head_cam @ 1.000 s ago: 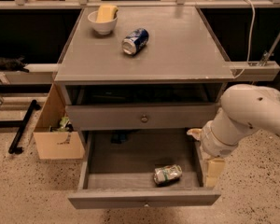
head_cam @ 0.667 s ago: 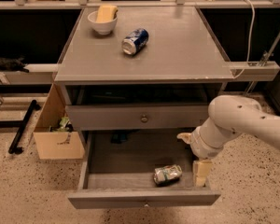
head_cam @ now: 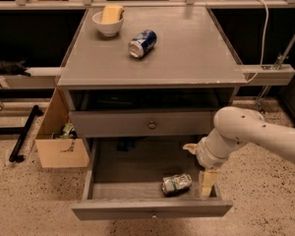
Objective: Pick 7up can from middle drawer and place on counter
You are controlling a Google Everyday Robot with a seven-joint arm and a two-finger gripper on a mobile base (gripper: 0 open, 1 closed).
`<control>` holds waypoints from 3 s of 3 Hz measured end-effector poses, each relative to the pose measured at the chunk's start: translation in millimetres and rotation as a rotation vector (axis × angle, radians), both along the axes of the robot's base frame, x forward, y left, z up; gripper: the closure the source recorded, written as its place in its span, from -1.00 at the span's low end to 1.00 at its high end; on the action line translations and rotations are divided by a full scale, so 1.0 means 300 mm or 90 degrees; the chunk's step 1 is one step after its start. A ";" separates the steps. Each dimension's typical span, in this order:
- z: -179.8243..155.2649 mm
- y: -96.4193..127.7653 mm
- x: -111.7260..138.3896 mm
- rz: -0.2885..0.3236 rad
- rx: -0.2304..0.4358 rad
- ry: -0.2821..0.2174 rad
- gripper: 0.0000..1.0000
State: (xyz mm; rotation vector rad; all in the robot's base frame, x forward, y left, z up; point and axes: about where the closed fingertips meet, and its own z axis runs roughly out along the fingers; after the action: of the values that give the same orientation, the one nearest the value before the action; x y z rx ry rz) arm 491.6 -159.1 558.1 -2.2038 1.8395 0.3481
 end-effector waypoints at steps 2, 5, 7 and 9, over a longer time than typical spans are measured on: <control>-0.166 0.012 0.077 -0.006 -0.013 0.005 -1.00; -0.347 0.053 0.209 -0.006 0.028 -0.020 -1.00; -0.458 0.049 0.253 -0.001 0.040 -0.006 -0.40; -0.553 0.074 0.246 0.022 0.042 0.025 -0.76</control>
Offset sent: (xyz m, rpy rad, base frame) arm 0.0459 0.0060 -0.0861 -0.0057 0.0117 -0.0006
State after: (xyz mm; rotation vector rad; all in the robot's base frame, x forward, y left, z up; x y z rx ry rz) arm 565.6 -137.0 392.2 -2.2015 1.7844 0.4557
